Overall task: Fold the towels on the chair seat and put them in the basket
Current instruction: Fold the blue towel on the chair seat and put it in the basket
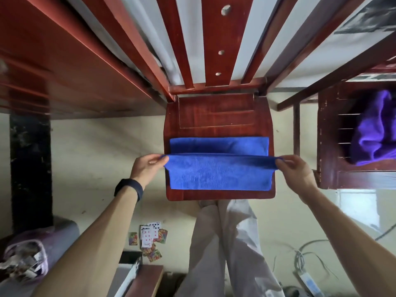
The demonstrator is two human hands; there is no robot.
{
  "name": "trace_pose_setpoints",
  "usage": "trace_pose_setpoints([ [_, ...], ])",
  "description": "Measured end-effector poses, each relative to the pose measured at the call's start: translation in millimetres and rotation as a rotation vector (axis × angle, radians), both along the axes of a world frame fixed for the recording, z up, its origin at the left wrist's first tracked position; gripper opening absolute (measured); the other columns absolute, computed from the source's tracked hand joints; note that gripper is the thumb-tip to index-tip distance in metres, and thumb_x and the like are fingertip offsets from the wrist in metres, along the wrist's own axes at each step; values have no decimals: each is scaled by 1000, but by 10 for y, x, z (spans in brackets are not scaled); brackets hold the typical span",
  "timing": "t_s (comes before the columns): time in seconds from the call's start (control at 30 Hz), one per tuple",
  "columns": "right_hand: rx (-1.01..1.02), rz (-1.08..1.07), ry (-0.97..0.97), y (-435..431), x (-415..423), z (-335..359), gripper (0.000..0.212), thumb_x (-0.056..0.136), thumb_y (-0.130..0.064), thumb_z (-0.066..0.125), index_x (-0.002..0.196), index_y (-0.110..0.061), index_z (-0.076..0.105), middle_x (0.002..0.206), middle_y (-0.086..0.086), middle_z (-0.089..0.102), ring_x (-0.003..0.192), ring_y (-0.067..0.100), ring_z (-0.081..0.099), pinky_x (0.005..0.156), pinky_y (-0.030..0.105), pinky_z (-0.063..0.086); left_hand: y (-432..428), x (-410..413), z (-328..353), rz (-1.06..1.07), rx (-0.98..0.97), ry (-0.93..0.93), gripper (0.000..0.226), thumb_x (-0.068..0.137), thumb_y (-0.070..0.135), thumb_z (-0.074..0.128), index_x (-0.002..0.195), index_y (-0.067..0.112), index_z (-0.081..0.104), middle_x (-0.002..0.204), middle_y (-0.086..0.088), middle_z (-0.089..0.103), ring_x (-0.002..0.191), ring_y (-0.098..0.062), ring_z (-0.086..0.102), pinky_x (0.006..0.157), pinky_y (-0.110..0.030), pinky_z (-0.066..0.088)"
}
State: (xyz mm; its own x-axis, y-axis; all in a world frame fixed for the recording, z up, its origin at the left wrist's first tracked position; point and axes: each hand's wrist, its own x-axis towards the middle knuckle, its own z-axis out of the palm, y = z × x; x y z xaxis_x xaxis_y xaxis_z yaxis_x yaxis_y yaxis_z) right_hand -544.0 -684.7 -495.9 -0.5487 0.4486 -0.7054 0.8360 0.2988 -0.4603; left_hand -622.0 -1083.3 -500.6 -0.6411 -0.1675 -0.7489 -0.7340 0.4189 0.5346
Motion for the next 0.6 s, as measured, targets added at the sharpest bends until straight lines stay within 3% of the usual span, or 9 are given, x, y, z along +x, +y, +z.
trace_pose_setpoints([
  [0.1,1,-33,33,24,-166,-257,11,79,-51,61,85,-43,64,96,-5,75,89,25,72,87,50,57,41,-139,-264,56,-27,40,8,82,29,78,88,27,73,89,3,74,87,-15,69,88,-33,53],
  [0.27,7,-66,60,42,-322,-480,5,79,-50,60,82,-51,63,97,-11,72,86,26,71,80,51,60,129,-265,-563,61,-57,113,8,84,26,76,91,24,72,84,2,72,77,-15,67,78,-29,53],
  [0.6,103,-39,67,14,-459,-631,5,89,-40,61,90,-40,66,92,-12,71,77,25,71,70,48,61,192,-326,-813,70,-179,151,6,81,32,74,79,31,69,80,6,70,84,-23,70,82,-43,58],
])
